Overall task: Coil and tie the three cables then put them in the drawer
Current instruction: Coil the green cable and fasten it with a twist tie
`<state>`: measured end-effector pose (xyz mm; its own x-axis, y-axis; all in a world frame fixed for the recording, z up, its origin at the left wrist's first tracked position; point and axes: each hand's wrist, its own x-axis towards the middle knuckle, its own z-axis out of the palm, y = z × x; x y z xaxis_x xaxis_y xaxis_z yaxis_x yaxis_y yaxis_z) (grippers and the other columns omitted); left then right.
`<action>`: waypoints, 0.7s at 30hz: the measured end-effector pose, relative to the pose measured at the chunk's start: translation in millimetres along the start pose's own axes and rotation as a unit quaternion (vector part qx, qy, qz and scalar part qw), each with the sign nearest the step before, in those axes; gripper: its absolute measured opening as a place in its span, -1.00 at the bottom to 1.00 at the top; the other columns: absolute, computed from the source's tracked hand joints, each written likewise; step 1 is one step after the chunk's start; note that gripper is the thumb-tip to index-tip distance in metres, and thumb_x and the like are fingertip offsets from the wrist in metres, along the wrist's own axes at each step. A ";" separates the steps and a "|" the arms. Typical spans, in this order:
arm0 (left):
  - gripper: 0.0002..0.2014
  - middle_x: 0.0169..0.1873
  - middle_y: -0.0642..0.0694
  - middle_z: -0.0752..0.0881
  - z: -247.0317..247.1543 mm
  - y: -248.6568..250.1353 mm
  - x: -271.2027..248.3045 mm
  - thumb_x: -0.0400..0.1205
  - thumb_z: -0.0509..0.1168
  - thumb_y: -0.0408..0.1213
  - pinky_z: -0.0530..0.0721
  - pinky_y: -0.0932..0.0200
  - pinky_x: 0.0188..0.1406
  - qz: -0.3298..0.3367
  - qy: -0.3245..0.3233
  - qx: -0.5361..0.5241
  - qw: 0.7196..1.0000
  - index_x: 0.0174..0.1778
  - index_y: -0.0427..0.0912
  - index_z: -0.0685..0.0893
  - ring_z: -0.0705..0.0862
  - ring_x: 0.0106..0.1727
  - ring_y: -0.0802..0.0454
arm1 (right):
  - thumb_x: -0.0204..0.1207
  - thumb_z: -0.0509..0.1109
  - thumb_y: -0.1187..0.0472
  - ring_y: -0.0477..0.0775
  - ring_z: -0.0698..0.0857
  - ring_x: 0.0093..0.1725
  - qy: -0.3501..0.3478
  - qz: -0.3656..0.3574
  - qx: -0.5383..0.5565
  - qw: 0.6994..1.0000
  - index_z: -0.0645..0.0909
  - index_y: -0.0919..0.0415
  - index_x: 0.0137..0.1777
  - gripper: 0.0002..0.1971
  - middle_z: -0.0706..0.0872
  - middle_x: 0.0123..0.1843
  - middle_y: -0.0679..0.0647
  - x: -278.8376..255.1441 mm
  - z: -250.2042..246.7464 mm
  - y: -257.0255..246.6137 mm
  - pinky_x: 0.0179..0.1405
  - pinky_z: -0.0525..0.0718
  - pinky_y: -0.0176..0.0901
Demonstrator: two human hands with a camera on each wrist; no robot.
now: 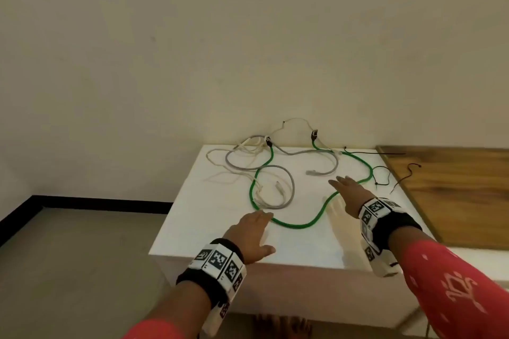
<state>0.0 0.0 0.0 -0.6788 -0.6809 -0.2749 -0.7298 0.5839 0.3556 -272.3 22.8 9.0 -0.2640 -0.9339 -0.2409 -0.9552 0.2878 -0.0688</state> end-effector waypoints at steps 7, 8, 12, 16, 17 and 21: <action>-0.21 0.65 -0.08 -0.05 11.6 -2.3 7.5 0.58 0.26 -0.04 0.20 -0.07 0.59 -0.014 -0.042 -0.012 0.999 0.60 -0.02 -0.08 -0.01 0.65 -0.01 | 0.50 0.28 0.38 0.19 0.56 0.24 0.000 -0.016 0.001 1.000 0.51 0.17 0.18 -0.73 0.54 0.26 0.19 14.4 12.0 -5.2 0.12 0.51 -0.13; -0.21 0.65 -0.08 -0.05 11.4 -2.5 6.3 0.58 0.26 -0.04 0.21 -0.05 0.59 -0.014 -0.038 -0.015 0.999 0.60 -0.02 -0.08 0.00 0.65 0.00 | 0.49 0.30 0.38 0.18 0.57 0.21 0.019 -0.021 0.002 1.000 0.53 0.17 0.09 -0.79 0.56 0.22 0.18 11.3 10.4 -7.5 0.07 0.50 -0.15; -0.23 0.65 -0.08 0.00 10.4 4.6 -1.2 0.59 0.26 -0.05 0.21 0.02 0.58 0.002 -0.006 -0.047 0.999 0.61 -0.03 -0.06 0.05 0.64 0.00 | 0.51 0.31 0.37 0.16 0.54 0.20 0.111 -0.070 0.025 0.991 0.58 0.22 0.09 -0.82 0.60 0.15 0.15 -10.0 1.1 -24.0 0.04 0.45 -0.22; -0.30 0.61 -0.04 0.19 4.9 24.0 -13.5 0.61 0.23 -0.05 0.29 0.10 0.51 0.037 0.088 -0.102 0.990 0.59 -0.07 0.04 0.21 0.59 0.02 | 0.51 0.33 0.33 0.18 0.54 0.21 0.179 -0.143 0.052 0.972 0.62 0.24 0.09 -0.82 0.63 0.14 0.15 -42.7 -12.5 -54.3 0.04 0.42 -0.22; -0.35 0.56 -0.04 0.29 3.4 29.2 -16.2 0.62 0.22 -0.06 0.34 0.11 0.47 0.042 0.119 -0.116 0.985 0.57 -0.06 0.09 0.30 0.55 0.02 | 0.51 0.33 0.33 0.20 0.54 0.20 0.190 -0.163 0.056 0.967 0.63 0.24 0.08 -0.83 0.63 0.13 0.16 -49.9 -14.9 -62.1 0.08 0.44 -0.16; -0.72 0.08 -0.05 0.73 -8.3 43.8 -34.5 0.66 0.14 -0.21 0.62 0.02 0.15 0.037 0.223 -0.137 0.965 0.29 -0.02 0.50 0.67 0.12 -0.02 | 0.33 0.48 0.43 0.30 0.66 -0.03 0.238 -0.245 0.061 0.938 0.69 0.27 -0.11 -0.85 0.72 -0.10 0.22 -82.9 -21.6 -89.3 -0.05 0.57 -0.04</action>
<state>-7.9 45.4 32.5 -0.5808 -0.8003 0.1491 -0.5911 0.5406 0.5987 -167.9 69.9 56.0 0.1447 -0.9408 0.3065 -0.9629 -0.2052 -0.1751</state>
